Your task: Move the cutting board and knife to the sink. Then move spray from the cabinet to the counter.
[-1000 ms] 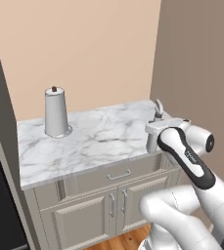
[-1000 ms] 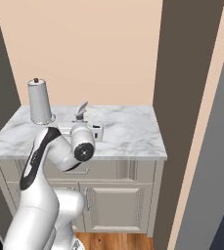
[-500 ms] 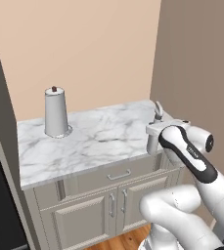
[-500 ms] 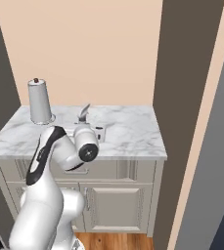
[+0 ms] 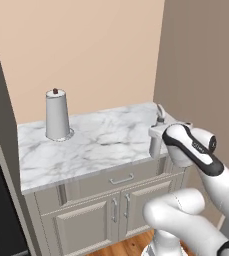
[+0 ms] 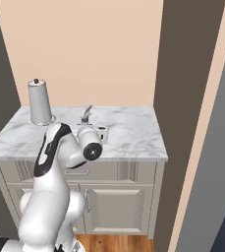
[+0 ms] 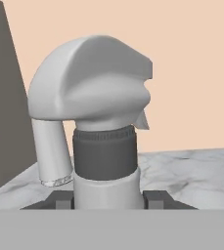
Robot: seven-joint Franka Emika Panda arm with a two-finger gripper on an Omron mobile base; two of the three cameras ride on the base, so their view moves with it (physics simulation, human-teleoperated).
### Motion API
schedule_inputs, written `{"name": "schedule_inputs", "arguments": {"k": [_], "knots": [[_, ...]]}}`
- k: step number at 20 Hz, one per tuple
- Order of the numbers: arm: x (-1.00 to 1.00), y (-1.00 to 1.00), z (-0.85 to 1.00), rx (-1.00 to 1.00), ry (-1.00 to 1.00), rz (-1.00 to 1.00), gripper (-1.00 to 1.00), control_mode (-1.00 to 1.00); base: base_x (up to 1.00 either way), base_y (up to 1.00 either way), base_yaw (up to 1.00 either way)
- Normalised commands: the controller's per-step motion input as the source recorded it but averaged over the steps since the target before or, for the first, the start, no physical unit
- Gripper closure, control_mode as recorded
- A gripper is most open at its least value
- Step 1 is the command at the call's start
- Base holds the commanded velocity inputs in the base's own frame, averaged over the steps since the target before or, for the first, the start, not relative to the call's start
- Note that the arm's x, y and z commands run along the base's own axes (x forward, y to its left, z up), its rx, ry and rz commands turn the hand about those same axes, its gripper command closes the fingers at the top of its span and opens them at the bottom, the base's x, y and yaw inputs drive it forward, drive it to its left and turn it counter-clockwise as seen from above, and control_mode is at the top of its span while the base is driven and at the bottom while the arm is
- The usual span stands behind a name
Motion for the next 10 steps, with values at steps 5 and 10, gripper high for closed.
{"name": "schedule_inputs", "arguments": {"k": [5, 10], "knots": [[0.23, 0.04, -0.04, 0.00, 0.00, 0.00, 1.00, -1.00, 0.00, 0.00, 0.00], [0.15, 0.00, -0.13, 0.00, 0.00, 0.00, 1.00, -1.00, 0.00, 0.00, 0.00]]}}
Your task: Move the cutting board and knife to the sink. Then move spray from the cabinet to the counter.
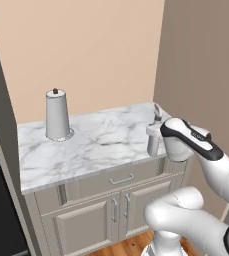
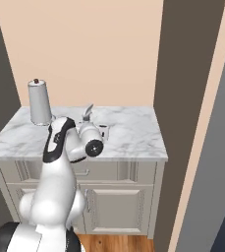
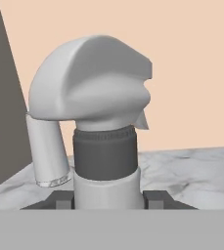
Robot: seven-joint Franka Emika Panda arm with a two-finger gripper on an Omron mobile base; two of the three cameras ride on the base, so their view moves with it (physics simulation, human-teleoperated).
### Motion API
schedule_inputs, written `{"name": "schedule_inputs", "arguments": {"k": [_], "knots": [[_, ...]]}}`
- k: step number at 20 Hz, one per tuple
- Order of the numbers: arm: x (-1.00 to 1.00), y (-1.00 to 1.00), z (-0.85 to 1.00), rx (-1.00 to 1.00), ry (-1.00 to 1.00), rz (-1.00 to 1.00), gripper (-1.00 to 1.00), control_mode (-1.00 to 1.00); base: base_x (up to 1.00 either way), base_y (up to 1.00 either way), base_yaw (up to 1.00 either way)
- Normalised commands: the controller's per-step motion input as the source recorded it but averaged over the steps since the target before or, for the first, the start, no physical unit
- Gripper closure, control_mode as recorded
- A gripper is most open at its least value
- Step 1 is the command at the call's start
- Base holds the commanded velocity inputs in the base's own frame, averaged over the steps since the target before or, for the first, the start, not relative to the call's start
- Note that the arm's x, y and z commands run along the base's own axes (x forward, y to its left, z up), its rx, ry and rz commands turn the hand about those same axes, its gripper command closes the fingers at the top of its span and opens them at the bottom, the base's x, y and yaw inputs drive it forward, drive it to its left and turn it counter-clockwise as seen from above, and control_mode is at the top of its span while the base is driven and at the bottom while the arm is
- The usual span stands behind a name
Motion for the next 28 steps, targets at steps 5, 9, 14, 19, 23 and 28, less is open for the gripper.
{"name": "schedule_inputs", "arguments": {"k": [5, 9, 14, 19, 23, 28], "knots": [[0.02, 0.00, -0.22, 0.00, 0.00, 0.00, 1.00, -1.00, 0.00, 0.00, 0.00], [0.04, 0.00, -0.20, 0.00, 0.00, 0.00, 1.00, -1.00, 0.00, 0.00, 0.00], [0.12, 0.00, -0.12, 0.00, 0.00, 0.00, 1.00, -1.00, 0.00, 0.00, 0.00], [0.11, 0.00, 0.00, 0.00, 0.00, 0.00, 1.00, -1.00, 0.00, 0.00, 0.00], [0.16, 0.00, 0.00, 0.00, 0.00, 0.00, 1.00, -1.00, 0.00, 0.00, 0.00], [0.17, 0.01, -0.01, 0.00, 0.00, 0.00, 1.00, -1.00, 0.00, 0.00, 0.00]]}}
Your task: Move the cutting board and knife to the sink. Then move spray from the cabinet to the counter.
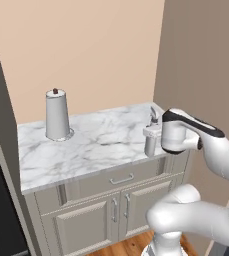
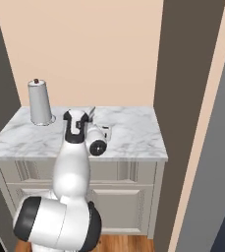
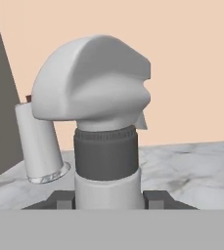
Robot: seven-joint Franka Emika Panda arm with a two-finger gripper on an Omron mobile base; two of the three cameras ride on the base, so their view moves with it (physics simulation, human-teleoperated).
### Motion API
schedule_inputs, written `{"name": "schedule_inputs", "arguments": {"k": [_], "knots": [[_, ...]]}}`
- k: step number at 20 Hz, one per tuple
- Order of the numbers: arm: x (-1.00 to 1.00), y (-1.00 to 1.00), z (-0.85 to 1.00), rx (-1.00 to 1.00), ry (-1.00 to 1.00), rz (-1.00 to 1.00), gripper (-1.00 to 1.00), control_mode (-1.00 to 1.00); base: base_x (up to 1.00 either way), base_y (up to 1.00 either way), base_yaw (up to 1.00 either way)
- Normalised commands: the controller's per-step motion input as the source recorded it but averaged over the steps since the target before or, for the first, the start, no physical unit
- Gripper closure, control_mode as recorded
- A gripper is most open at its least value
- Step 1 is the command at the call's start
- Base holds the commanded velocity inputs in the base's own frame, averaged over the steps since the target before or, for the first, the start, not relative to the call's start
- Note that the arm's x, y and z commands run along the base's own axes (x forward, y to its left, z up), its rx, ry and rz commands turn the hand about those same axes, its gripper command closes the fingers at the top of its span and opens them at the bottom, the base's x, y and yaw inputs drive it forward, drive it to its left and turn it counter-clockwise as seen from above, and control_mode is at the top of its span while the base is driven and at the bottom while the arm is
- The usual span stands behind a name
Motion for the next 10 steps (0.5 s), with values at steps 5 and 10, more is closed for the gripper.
{"name": "schedule_inputs", "arguments": {"k": [5, 10], "knots": [[0.14, 0.02, -0.10, 0.00, 0.00, 0.00, 1.00, -1.00, 0.00, 0.00, 0.00], [0.01, 0.01, -0.18, 0.00, 0.00, 0.00, 1.00, -1.00, 0.00, 0.00, 0.00]]}}
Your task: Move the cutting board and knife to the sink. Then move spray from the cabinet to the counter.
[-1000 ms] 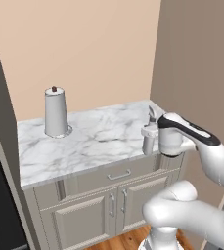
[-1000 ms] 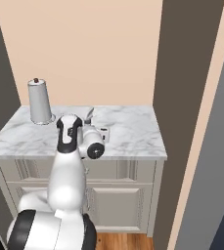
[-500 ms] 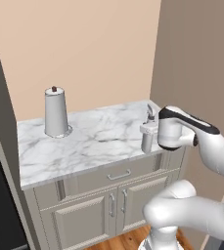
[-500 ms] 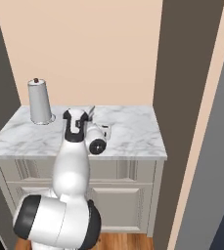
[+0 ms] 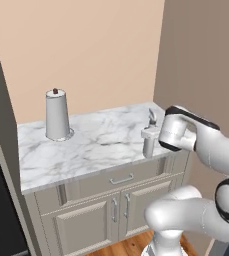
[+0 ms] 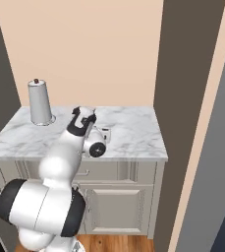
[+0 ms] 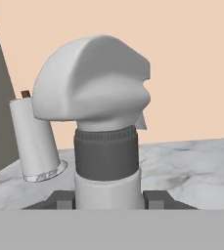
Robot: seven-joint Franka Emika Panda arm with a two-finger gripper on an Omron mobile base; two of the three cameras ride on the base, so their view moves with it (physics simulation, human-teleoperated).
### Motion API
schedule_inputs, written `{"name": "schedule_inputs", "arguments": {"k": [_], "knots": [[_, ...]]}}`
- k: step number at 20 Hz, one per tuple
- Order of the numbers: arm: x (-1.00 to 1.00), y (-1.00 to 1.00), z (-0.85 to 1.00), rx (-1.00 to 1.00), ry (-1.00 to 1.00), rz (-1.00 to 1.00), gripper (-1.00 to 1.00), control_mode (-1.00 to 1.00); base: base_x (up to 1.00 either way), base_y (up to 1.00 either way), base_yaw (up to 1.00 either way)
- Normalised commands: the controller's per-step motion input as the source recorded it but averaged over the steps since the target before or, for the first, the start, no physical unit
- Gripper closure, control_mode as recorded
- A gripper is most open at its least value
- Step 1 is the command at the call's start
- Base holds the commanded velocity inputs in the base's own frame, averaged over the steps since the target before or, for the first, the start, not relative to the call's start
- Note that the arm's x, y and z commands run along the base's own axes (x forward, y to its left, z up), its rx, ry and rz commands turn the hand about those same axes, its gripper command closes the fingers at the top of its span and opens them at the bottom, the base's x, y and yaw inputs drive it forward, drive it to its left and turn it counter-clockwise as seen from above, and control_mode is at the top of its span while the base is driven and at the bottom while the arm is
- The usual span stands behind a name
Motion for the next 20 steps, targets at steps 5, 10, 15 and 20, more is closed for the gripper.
{"name": "schedule_inputs", "arguments": {"k": [5, 10, 15, 20], "knots": [[0.00, 0.01, -0.12, -0.01, -0.03, 0.00, 1.00, -1.00, 0.00, 0.00, 0.00], [0.01, 0.01, -0.02, 0.00, -0.04, 0.00, 1.00, -1.00, 0.00, 0.00, 0.00], [0.00, 0.00, 0.00, 0.00, -0.01, 0.00, 1.00, -1.00, 0.00, 0.00, 0.00], [0.01, 0.00, 0.01, 0.00, 0.00, 0.00, 1.00, -1.00, 0.00, 0.00, 0.00]]}}
